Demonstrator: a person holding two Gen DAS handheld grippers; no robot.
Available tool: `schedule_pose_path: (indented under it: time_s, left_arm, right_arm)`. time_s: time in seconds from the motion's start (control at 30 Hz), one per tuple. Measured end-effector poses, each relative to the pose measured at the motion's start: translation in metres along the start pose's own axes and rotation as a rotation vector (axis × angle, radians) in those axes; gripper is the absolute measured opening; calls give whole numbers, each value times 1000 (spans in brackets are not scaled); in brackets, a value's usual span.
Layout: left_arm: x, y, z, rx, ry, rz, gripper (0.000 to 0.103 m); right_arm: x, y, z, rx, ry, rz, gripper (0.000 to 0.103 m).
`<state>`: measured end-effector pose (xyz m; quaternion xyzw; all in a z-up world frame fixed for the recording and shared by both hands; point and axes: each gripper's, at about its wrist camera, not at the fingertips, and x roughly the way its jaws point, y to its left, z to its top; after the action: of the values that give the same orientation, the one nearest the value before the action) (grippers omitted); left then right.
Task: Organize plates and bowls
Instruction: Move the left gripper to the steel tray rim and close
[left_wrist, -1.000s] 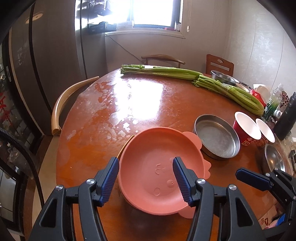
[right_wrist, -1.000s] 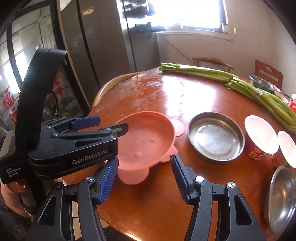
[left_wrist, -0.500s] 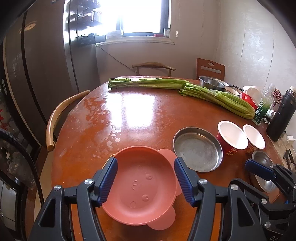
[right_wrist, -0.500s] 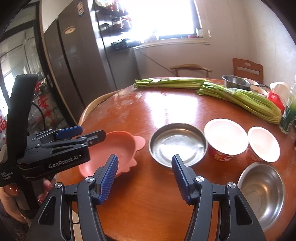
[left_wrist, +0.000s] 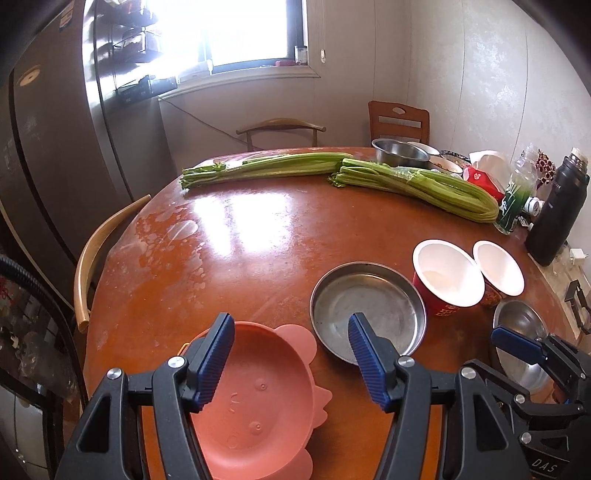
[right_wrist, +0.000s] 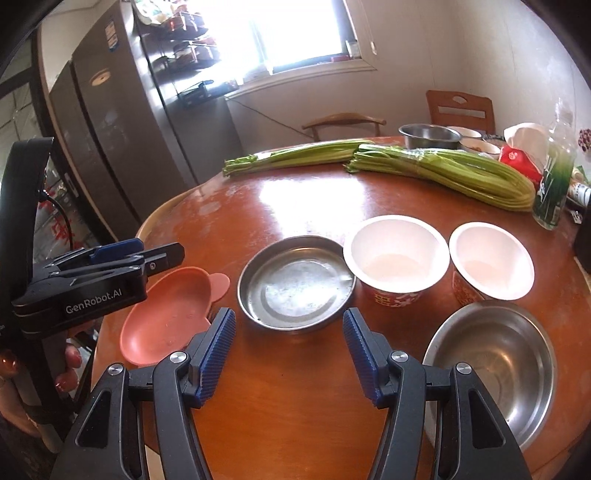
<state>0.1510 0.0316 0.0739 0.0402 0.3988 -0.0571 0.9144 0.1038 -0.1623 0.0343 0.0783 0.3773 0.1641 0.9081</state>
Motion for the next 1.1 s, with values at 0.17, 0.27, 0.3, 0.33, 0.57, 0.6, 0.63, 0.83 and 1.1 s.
schedule_pose_path:
  time_s: [0.17,0.27,0.3,0.33,0.57,0.6,0.63,0.83,1.1]
  left_arm:
    - [24,-11,11,47,52,-28,64]
    - [43,-17,17,71,99,-49,64]
    - [49,-18,19,76,111,-61,64]
    - [56,-19,21,78,129,-70,63]
    - [102,-22,27,89,227,-102,63]
    - [106,-22,27,89,235,-109,63]
    - [110,-21,28,88,241,-109,63]
    - [127,-18,28,88,264,-118,63]
    - [142,-22,27,102,288,-142,63]
  right_arm:
    - [16,-7,0,28,38,-9,63]
    - [28,-8,1,38,68,-18,63]
    - [33,-8,0,41,79,-21,63]
    - [37,-8,0,47,89,-21,63]
    - [62,-7,2,65,138,-37,63]
    - [64,-8,3,68,142,-40,63]
    - [67,-9,3,74,147,-46,63]
    - [82,-12,6,95,178,-60,63]
    - [99,-13,8,112,210,-80,63]
